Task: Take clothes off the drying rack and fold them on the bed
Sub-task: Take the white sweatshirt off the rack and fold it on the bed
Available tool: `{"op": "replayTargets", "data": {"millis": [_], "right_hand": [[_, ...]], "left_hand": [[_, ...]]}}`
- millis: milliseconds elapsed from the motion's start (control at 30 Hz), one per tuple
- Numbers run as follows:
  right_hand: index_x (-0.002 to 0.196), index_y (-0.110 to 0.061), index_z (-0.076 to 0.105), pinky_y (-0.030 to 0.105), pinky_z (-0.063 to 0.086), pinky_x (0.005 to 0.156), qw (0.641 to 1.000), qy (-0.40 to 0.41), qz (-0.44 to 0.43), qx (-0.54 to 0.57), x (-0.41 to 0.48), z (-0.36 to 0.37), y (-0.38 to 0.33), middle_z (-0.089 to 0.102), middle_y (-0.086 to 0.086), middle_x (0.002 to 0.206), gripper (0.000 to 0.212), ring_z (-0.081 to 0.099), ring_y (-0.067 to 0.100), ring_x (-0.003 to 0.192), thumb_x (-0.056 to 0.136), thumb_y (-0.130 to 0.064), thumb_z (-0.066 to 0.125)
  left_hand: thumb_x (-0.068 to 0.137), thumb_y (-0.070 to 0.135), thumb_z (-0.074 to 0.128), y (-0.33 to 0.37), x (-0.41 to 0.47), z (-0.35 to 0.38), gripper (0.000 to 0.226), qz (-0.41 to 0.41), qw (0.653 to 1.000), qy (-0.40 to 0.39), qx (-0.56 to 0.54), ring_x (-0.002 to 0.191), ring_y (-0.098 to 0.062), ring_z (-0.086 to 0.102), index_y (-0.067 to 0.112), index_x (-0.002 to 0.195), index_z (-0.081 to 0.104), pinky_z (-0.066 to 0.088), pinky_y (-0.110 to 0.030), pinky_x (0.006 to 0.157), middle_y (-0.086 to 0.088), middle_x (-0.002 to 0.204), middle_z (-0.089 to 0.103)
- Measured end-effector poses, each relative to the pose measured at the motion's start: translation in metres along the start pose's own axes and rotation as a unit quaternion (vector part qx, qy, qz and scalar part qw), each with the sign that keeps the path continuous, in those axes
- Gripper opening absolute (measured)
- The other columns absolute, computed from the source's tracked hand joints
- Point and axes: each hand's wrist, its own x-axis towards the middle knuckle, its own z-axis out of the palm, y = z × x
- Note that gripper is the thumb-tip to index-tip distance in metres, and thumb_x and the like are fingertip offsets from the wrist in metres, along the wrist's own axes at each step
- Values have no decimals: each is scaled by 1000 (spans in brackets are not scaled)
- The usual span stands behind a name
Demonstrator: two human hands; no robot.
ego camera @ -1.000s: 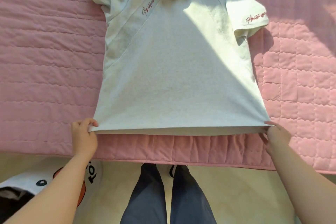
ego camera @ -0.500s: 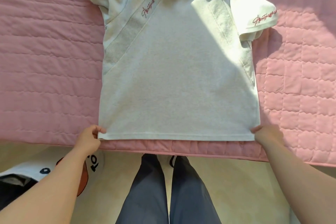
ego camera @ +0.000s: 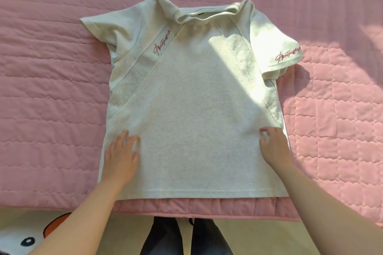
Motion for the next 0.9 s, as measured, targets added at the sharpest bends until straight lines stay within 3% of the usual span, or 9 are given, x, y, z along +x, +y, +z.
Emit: {"op": "replayTargets", "data": {"millis": [200, 300, 367, 467, 567, 633, 733, 800, 900], "right_hand": [[121, -15, 61, 35, 47, 92, 972, -14, 50, 230, 88, -20, -63, 62, 3, 117, 32, 58, 16, 99, 91, -12, 54], [133, -19, 54, 27, 32, 105, 988, -33, -74, 129, 135, -31, -82, 48, -1, 138, 43, 45, 17, 125, 90, -11, 54], [141, -23, 46, 35, 21, 115, 995, -32, -91, 41, 161, -40, -86, 31, 5, 154, 52, 27, 24, 141, 90, -14, 52], [151, -27, 23, 47, 10, 117, 993, -1, 5, -121, 194, -58, -78, 3, 4, 162, 65, 3, 27, 148, 91, -20, 48], [154, -27, 7, 51, 3, 117, 984, 6, 146, -103, 212, -76, -69, -16, 2, 161, 75, -14, 27, 148, 92, -23, 49], [154, -26, 2, 51, 3, 117, 982, 9, 159, -97, 216, -79, -74, -20, 2, 160, 79, -15, 28, 147, 92, -20, 51], [153, -25, 6, 49, 2, 117, 991, 45, 68, -108, 225, -70, -97, -13, 0, 161, 80, -10, 25, 148, 88, -11, 49], [148, -22, 25, 47, 13, 116, 992, 76, -26, -100, 234, -62, -119, 11, 5, 159, 69, 7, 25, 147, 85, -11, 50], [132, -14, 50, 39, 33, 108, 988, -2, -150, -35, 247, -43, -161, 44, 8, 139, 47, 39, 27, 131, 85, -7, 49]], "left_hand": [[88, 15, 65, 22, 78, -27, 61, 37, 997, 41, -44, 142, -32, 25, 21, 143, 39, 28, -51, 113, -9, 156, 24], [82, 23, 74, 31, 111, -34, 76, 68, 997, 27, -32, 145, -28, 22, 25, 147, 34, 28, -50, 114, -7, 158, 20], [78, 31, 78, 35, 128, -38, 88, 79, 997, 5, -13, 147, -28, 15, 30, 151, 27, 26, -51, 115, -5, 161, 13], [76, 42, 77, 49, 155, -43, 102, 48, 998, -30, 11, 149, -32, -2, 41, 152, 9, 21, -59, 114, 3, 162, -8], [74, 43, 79, 68, 171, -49, 111, -14, 998, -58, 8, 147, -35, -11, 49, 149, -3, 20, -68, 110, 8, 159, -24], [70, 46, 81, 76, 177, -51, 119, -33, 996, -63, 44, 146, -38, -13, 52, 146, -10, 17, -72, 107, 6, 157, -29], [63, 52, 83, 78, 185, -53, 128, -41, 994, -62, 74, 145, -41, -13, 53, 144, -16, 15, -71, 107, 1, 156, -31], [62, 54, 83, 78, 188, -53, 129, -35, 994, -66, 77, 145, -42, -13, 53, 145, -16, 17, -71, 107, -1, 156, -30], [61, 56, 82, 76, 192, -51, 130, -28, 994, -73, 82, 145, -43, -13, 52, 144, -18, 19, -71, 106, -3, 157, -30]]}}
